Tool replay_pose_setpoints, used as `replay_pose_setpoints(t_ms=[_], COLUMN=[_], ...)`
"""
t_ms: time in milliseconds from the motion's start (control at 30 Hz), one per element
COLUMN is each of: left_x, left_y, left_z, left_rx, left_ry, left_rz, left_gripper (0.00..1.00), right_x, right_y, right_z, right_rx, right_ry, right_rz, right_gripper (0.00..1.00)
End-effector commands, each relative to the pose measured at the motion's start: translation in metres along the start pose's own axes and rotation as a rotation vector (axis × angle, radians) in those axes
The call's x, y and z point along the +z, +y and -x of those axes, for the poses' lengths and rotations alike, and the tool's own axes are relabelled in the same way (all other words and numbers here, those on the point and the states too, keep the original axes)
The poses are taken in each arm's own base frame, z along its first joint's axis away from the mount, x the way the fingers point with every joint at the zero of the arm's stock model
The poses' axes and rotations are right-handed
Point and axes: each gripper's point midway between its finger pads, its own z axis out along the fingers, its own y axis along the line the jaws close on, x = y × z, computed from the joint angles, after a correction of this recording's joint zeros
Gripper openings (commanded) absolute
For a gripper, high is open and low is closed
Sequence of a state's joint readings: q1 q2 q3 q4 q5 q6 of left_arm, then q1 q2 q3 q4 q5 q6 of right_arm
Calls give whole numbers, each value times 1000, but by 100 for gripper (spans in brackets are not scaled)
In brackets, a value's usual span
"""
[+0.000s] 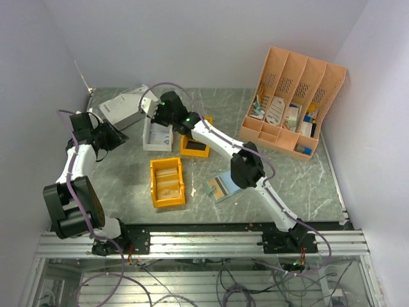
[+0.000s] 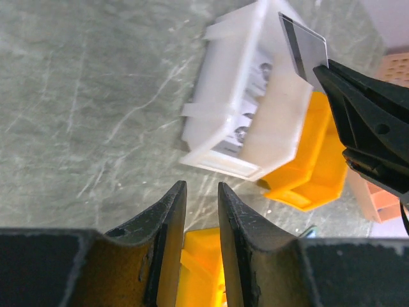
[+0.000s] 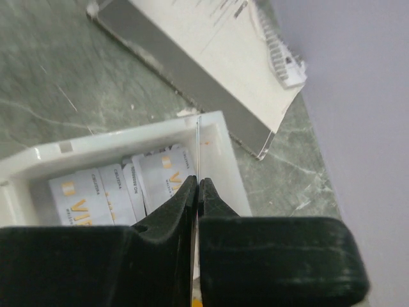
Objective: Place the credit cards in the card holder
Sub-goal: Pick up the credit card from the storage box.
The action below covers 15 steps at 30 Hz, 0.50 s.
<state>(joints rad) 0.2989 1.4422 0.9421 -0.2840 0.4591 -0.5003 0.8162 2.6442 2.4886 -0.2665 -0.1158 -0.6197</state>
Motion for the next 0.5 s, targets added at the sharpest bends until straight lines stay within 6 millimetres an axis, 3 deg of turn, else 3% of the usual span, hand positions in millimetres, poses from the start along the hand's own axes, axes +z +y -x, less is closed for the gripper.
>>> replay_pose_setpoints(t_ms=[0,167,333,400,433,467], left_x=[-18,-31,-37,-41,-46,-50], left_y=[-43,-82,-115,-125,-131,-135], left_z=[22,39,57,60,62,62], left_rx=[29,-3,-69,-92,-98,-110], left_ry=[-109,-216,-250,-251,-263,-266], left_rz=[-197,-418,-645,-735,-787,-831], left_gripper=[38,38,40,51,62,83], right_x=[-37,-47,-65,-75,-82,-89], right_y=[-33,-42,-46,-47,-47,-47], right_z=[51,44,50,56,61,65], right_rx=[120,334,603,699,771,824], right_ry=[-118,-171,-271,-310,-331,-349], right_rz=[10,91,240,308,350,393], right_gripper=[0,0,0,0,0,0])
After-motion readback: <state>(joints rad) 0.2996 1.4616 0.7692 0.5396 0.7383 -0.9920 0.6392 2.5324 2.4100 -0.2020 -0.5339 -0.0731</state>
